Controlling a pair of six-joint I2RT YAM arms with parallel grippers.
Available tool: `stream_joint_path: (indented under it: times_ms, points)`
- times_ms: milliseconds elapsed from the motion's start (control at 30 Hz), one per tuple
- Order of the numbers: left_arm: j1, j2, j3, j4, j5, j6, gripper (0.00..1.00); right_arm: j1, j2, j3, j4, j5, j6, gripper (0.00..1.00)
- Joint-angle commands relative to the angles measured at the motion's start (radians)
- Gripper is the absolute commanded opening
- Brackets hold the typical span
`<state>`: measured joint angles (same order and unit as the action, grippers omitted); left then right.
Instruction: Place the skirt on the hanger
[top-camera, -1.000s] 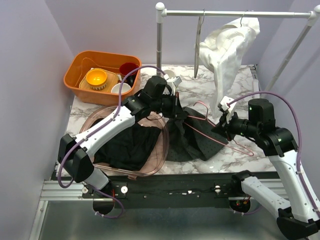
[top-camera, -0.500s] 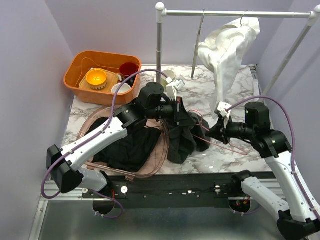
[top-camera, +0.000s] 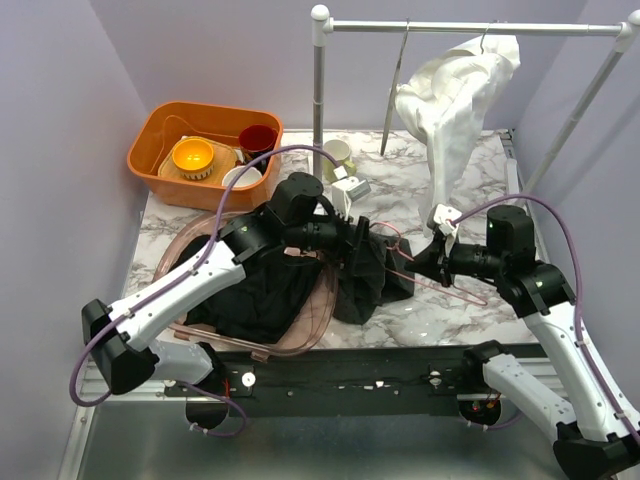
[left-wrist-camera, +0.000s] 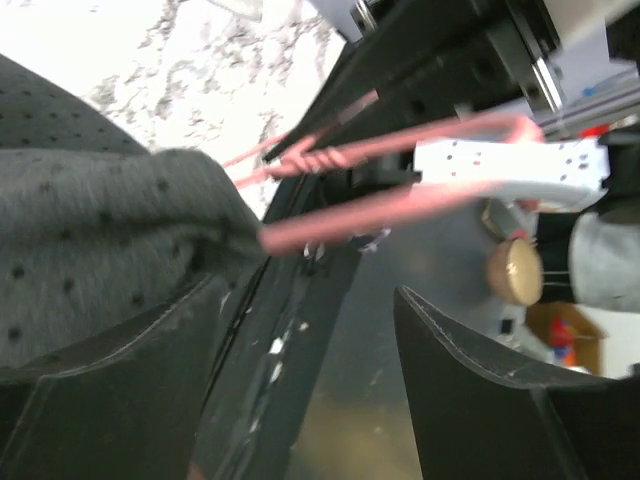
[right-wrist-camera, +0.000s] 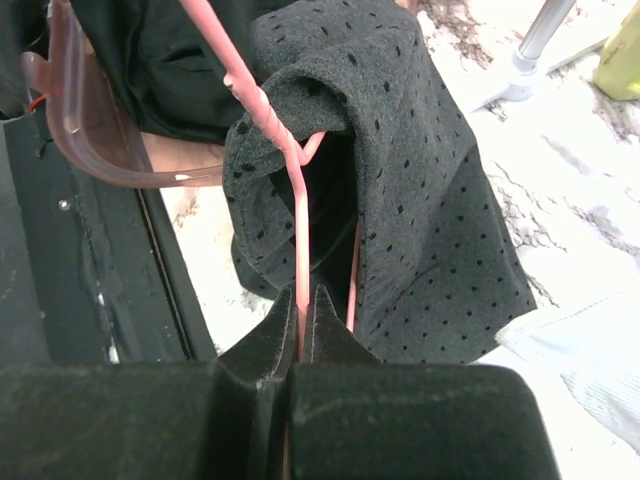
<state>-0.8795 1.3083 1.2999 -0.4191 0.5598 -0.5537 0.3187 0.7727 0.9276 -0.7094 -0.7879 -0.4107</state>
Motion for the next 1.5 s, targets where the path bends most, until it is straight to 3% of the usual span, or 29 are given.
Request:
stream_joint_path:
  times_ms: [0, 100, 233, 367, 633, 967, 1000, 1100, 1133, 1233, 1367, 1467]
  points:
    - [-0.004, -0.121, 0.047, -0.191, -0.106, 0.289, 0.79, -0.016, -0.016, -0.022, 0.12, -0.048, 0.027, 0.01]
    - [-0.004, -0.222, -0.025, -0.204, -0.172, 0.408, 0.81, -0.021, -0.032, -0.027, 0.126, -0.066, 0.03, 0.01]
    - [-0.006, -0.346, -0.231, -0.107, -0.195, 0.68, 0.82, -0.023, -0.023, -0.016, 0.105, -0.115, 0.001, 0.01]
    - [-0.006, -0.415, -0.39, 0.194, -0.132, 0.908, 0.84, -0.023, 0.016, 0.007, 0.054, -0.194, -0.045, 0.01]
    - [-0.006, -0.294, -0.407, 0.368, -0.14, 1.04, 0.87, -0.023, 0.059, 0.05, 0.004, -0.24, -0.115, 0.01]
    - [-0.004, -0.179, -0.378, 0.332, -0.109, 1.13, 0.82, -0.023, 0.037, 0.063, -0.038, -0.301, -0.188, 0.01]
    - [-0.001, -0.172, -0.384, 0.335, -0.104, 1.127, 0.81, -0.024, 0.034, 0.065, -0.038, -0.307, -0.191, 0.01]
    - [0.005, -0.159, -0.398, 0.362, -0.063, 1.112, 0.65, -0.024, 0.034, 0.065, -0.025, -0.312, -0.194, 0.0]
    - [0.007, -0.156, -0.401, 0.367, -0.054, 1.108, 0.51, -0.023, 0.037, 0.063, -0.021, -0.313, -0.192, 0.01]
    - [0.01, -0.141, -0.396, 0.391, -0.011, 1.083, 0.32, -0.023, 0.056, 0.066, -0.012, -0.315, -0.191, 0.01]
    - [0.013, -0.113, -0.389, 0.41, 0.038, 1.058, 0.26, -0.023, 0.069, 0.083, -0.021, -0.326, -0.203, 0.01]
    - [0.014, -0.089, -0.38, 0.414, 0.063, 1.042, 0.33, -0.023, 0.066, 0.086, -0.019, -0.321, -0.2, 0.01]
